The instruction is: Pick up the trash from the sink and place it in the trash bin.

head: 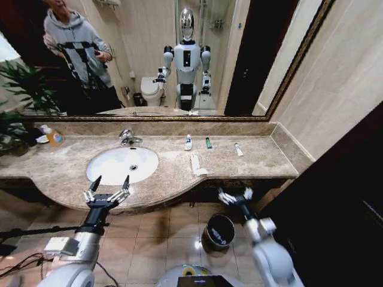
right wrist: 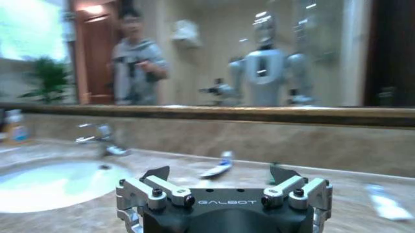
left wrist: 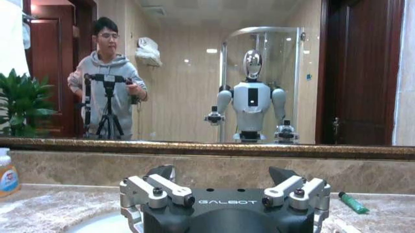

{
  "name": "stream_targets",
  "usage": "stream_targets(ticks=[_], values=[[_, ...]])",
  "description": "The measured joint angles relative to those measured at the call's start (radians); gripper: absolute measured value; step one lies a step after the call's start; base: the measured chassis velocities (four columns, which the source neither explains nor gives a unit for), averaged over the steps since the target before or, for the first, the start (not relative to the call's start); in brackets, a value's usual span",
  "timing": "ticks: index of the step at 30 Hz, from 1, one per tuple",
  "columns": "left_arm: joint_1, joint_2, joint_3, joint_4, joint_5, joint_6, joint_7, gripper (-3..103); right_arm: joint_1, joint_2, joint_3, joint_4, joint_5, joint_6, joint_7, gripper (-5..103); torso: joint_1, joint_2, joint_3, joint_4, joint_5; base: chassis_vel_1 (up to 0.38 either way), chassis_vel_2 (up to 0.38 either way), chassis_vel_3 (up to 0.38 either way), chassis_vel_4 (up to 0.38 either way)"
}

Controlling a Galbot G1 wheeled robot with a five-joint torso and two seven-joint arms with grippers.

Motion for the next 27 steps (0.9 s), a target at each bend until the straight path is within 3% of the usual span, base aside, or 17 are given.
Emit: stream_targets(ticks=[4,13,22,25,27], values=[[0.0,0.0,0.0,0.0,0.0,0.0,0.001,100,0.18,-0.058,-0.138,-0.083,0.051,-0.069,0.029,100,0.0,0.0,0.0,-0.0001,0.0,0.0,0.0,0.0,0.0],[0.0,0.0,0.0,0.0,0.0,0.0,0.0,100,0.427,-0.02,-0.323,-0.29,0.036,-0.145,0.11,100,0.0,0.0,0.0,-0.0002,-0.0001,0.0,0.0,0.0,0.0],[0.0,0.0,0.0,0.0,0.0,0.0,0.0,100,0.524,0.027,-0.36,-0.471,0.024,-0.139,0.139,103,0.0,0.0,0.0,-0.0002,-0.0003,0.0,0.0,0.0,0.0],[0.0,0.0,0.0,0.0,0.0,0.0,0.0,100,0.531,0.033,-0.354,-0.492,0.017,-0.138,0.14,100,0.0,0.0,0.0,-0.0002,-0.0002,0.0,0.0,0.0,0.0],[0.0,0.0,0.0,0.0,0.0,0.0,0.0,100,0.532,0.034,-0.343,-0.51,0.012,-0.135,0.138,93,0.0,0.0,0.0,-0.0002,-0.0002,0.0,0.0,0.0,0.0]])
